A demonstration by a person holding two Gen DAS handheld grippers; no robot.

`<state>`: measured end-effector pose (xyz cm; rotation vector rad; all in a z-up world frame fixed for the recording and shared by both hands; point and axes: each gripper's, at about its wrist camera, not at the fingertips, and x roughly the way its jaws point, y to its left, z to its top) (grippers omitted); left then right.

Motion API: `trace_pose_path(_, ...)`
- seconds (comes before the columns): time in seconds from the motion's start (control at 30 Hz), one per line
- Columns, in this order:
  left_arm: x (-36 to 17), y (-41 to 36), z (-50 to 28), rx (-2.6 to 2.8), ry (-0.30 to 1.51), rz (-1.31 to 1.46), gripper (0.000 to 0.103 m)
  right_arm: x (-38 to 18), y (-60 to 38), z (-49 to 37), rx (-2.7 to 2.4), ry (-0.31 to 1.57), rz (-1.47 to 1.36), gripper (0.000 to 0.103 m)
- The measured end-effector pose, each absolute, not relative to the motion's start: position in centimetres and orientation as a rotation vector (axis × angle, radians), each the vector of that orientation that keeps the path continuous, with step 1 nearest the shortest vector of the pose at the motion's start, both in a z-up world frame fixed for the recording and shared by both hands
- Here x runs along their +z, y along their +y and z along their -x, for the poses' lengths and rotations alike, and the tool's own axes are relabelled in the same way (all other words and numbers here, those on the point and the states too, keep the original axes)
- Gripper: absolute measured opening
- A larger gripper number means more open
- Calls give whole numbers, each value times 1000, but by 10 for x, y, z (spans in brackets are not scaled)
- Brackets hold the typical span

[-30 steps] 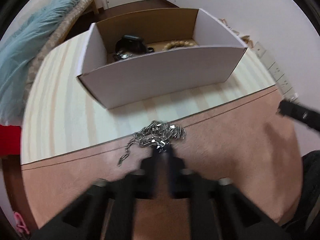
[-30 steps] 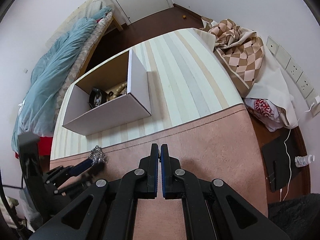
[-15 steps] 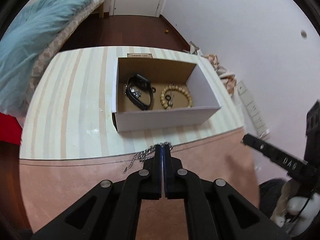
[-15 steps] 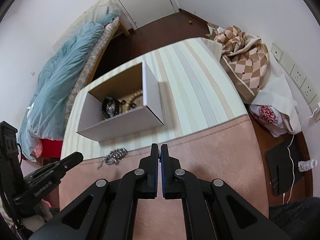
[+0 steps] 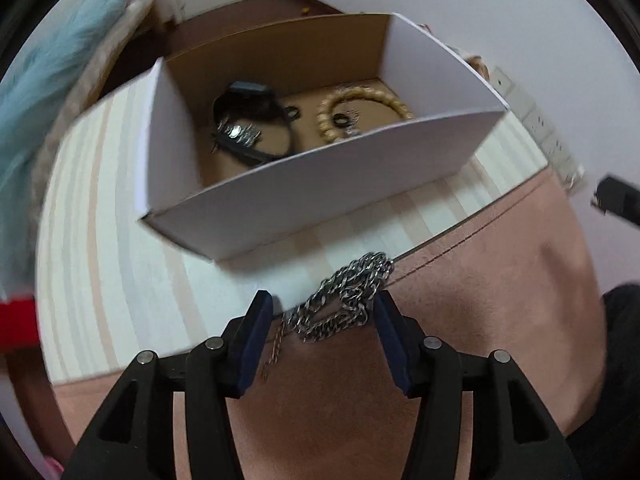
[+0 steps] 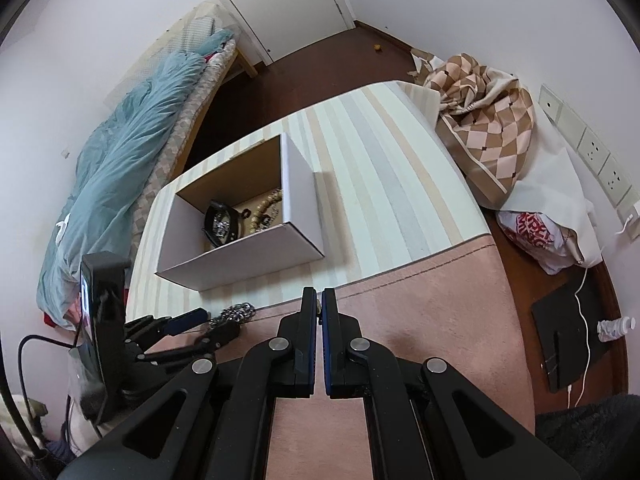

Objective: Organize jewelry
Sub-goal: 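Carry the chain bracelet with the left gripper into the box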

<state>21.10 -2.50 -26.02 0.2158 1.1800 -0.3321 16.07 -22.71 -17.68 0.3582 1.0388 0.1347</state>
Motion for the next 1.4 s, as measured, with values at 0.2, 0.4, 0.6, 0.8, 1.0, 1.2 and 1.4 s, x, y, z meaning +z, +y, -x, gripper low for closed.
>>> trace_pose_path(0.2, -258, -41, -206, -397, 1137, -248, 11, -185, -227, -160, 132, 1058, -350, 2)
trace_pose_path(0.4, -256, -21, -196, -397, 1133, -105, 10, -179, -228, -159, 141, 1044, -359, 2)
trace_pose_path(0.6, -222, 12, -176, -389, 1100, 74, 10, -164, -227, -161, 170, 1018, -370, 2)
trace_pose_path(0.8, -162, 23, -177, -406, 991, 191, 10, -142, -216, -172, 223, 982, -373, 2)
trace_pose_path(1.0, -102, 26, -213, -367, 920, 131, 10, -115, -195, -203, 274, 940, -336, 2)
trace_pose_path(1.2, -100, 25, -247, -302, 925, 102, 10, -108, -163, -245, 297, 951, -253, 2)
trace_pose_path(1.4, -117, 26, -277, -300, 969, 152, 10, -128, -153, -288, 294, 1041, -233, 2)
